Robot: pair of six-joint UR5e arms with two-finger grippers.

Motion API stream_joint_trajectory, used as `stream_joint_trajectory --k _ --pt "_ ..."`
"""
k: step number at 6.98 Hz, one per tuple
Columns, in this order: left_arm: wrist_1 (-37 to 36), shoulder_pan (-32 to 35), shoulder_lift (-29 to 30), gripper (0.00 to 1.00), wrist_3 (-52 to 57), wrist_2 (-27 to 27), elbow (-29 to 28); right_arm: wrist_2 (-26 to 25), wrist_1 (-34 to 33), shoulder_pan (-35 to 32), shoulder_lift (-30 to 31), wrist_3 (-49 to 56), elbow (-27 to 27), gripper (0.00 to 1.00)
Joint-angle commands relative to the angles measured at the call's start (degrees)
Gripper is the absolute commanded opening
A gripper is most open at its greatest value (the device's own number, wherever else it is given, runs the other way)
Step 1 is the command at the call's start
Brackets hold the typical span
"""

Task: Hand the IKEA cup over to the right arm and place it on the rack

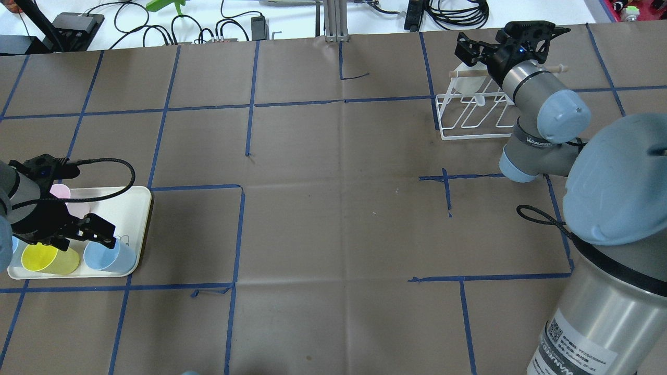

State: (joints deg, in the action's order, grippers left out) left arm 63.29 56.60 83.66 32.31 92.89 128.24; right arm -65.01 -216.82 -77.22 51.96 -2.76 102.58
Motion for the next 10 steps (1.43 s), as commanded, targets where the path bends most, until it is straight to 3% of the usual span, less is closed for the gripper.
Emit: stream_joint_trajectory --k 1,3,5,6,7,8,10 --pt "-2.12 0.09 3.42 0.97 -0.05 -0.08 0.87 5.21 0.61 -0.21 2.16 -0.67 -1.51 1.00" --pt "-3.26 0.09 6.58 0.97 -0.14 0.01 0.87 5.86 4.97 -0.99 7.69 -0.84 0.85 1.00" --pt "-3.26 0.09 5.99 0.95 -0.32 -0.17 0.78 5.86 7.55 -3.10 11.48 -4.15 2.89 1.00" --pt "-3.18 0.09 6.07 0.70 -0.23 -0.08 0.69 5.77 7.47 -5.37 11.75 -13.58 2.89 1.00" --pt "-3.09 0.09 6.60 0.23 -0.23 0.44 0.34 5.77 7.38 -7.74 11.84 -21.94 2.72 1.00" --pt "-2.39 0.09 6.51 0.00 -0.32 0.54 0.43 5.77 7.38 -9.59 11.84 -28.73 2.54 1.00" --pt "-2.30 0.00 5.29 0.00 -0.14 0.54 0.17 5.07 7.29 -11.28 11.58 -36.32 2.10 1.00"
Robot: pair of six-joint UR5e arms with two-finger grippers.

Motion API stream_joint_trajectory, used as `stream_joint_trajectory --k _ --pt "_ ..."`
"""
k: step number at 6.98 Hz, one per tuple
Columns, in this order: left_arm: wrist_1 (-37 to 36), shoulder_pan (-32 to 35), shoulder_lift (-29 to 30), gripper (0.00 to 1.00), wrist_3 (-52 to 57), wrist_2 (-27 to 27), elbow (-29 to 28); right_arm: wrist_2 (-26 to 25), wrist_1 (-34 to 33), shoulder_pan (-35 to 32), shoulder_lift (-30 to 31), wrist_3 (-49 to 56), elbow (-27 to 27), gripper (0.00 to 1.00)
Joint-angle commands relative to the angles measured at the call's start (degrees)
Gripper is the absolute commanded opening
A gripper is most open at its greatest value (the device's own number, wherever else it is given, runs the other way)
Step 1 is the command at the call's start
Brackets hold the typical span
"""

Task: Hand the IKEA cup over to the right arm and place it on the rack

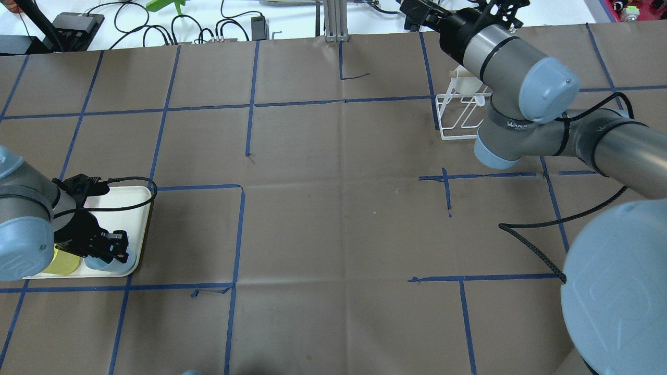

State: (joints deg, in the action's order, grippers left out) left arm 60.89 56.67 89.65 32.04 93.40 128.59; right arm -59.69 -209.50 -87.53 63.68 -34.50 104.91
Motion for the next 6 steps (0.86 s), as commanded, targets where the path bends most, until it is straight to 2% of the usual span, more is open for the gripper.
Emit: stream_joint_trajectory --k 1,2,3,4,6 --pt "0.20 0.02 -1.05 0.00 0.21 0.12 -0.62 -0.34 -0.12 -1.06 -0.05 -7.74 -0.23 1.00" --pt "0.54 0.10 -1.58 0.00 0.21 0.12 -2.01 -0.08 -0.47 -1.32 -0.31 -14.38 -0.23 1.00" --pt "4.64 0.36 -2.80 0.00 0.21 0.12 -4.81 0.36 -0.47 -1.41 -0.66 -22.98 -0.14 1.00" --pt "11.90 0.80 -3.94 0.00 -0.31 0.12 -10.15 0.54 -0.38 -1.32 -0.49 -30.89 0.21 1.00" --pt "30.25 3.87 -3.61 0.00 -1.80 0.21 -26.99 0.71 -0.29 -1.32 -0.32 -40.24 -0.05 1.00"
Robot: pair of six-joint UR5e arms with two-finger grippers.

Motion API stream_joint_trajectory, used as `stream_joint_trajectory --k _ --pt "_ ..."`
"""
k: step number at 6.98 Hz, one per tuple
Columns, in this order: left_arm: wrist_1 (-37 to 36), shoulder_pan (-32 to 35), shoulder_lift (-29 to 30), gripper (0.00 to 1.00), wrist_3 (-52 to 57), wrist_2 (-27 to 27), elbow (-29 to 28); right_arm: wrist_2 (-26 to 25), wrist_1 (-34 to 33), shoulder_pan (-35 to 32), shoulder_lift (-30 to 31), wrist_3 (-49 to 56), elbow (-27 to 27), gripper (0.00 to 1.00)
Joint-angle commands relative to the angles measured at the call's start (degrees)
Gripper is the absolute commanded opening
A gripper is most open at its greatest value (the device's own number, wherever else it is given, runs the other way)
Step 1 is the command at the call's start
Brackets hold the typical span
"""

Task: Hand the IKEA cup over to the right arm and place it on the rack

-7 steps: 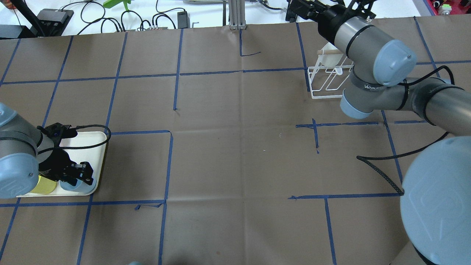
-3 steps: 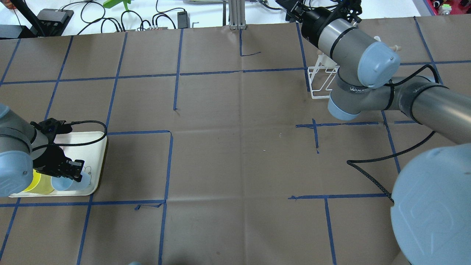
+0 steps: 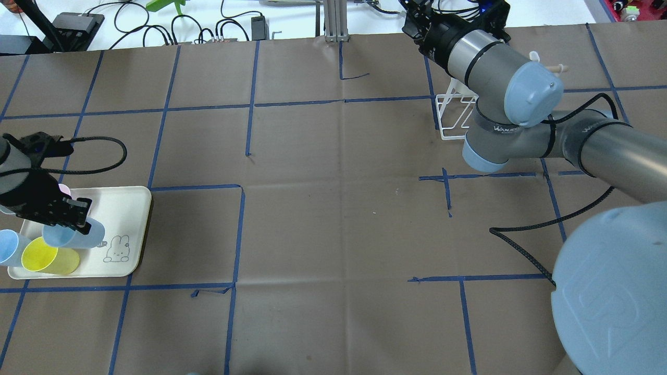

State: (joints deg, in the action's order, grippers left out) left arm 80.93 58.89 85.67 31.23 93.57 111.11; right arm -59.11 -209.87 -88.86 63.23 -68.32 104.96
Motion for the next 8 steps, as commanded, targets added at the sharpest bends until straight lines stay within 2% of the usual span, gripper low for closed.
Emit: stream_joint_trajectory --k 1,2,4,6,7,8 --pt "17.00 2.10 1.59 0.00 -1.69 -0.06 -16.64 0.31 -0.01 -0.17 0.14 -10.56 0.07 1.00" --pt "20.46 2.89 3.69 0.00 -1.79 -0.14 -22.19 0.31 -0.54 -1.04 -0.04 -12.95 0.33 1.00" --pt "19.81 6.05 7.91 0.00 -1.70 -0.76 -25.85 -1.09 -4.04 -2.54 -0.13 -19.20 0.59 1.00" --pt "7.10 9.39 11.09 0.00 0.57 -9.93 -25.33 -12.11 -4.58 -7.18 -0.30 -19.21 0.68 1.00" --pt "1.22 10.19 11.36 0.00 0.67 -16.34 -23.93 -14.87 -4.50 -8.60 -0.39 -19.21 0.77 1.00" --pt "-3.88 10.19 11.36 0.00 0.85 -23.97 -22.27 -14.90 -4.41 -8.61 -0.82 -18.78 1.55 1.00"
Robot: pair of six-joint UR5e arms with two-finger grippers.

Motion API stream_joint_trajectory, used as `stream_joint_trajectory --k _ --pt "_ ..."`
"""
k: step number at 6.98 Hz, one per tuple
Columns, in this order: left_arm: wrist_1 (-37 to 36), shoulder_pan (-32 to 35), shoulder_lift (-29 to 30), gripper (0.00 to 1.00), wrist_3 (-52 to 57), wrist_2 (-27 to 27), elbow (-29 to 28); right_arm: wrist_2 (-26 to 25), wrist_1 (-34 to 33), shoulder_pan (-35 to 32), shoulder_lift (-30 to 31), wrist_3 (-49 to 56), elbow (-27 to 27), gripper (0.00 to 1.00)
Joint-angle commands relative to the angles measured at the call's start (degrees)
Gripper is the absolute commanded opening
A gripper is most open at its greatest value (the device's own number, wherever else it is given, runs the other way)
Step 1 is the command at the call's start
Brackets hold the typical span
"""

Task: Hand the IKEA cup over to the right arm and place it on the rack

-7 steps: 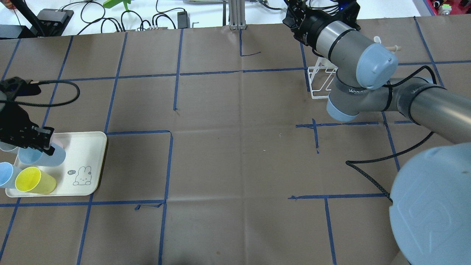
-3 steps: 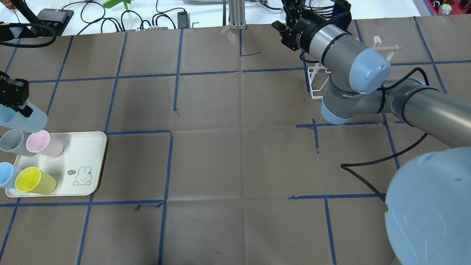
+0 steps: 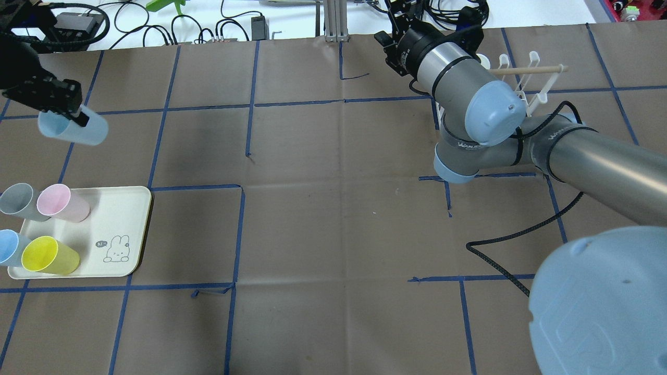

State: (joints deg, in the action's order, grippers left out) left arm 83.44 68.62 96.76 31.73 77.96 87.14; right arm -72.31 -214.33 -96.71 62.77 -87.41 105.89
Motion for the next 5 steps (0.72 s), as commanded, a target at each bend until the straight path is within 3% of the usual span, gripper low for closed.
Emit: stream_joint_trajectory --k 1,3,5 --pt "-12.54 0.55 -0.25 0.00 1.31 -14.53 5.02 -1.69 0.40 -0.76 -0.46 -0.21 1.68 1.00" --pt "-29.30 0.99 -0.69 0.00 1.32 -26.93 13.36 -0.65 0.40 -0.76 -0.63 0.22 1.78 1.00" --pt "-45.21 5.01 0.35 0.00 1.06 -33.27 18.13 -0.46 0.32 -0.76 -1.16 0.39 1.69 1.00"
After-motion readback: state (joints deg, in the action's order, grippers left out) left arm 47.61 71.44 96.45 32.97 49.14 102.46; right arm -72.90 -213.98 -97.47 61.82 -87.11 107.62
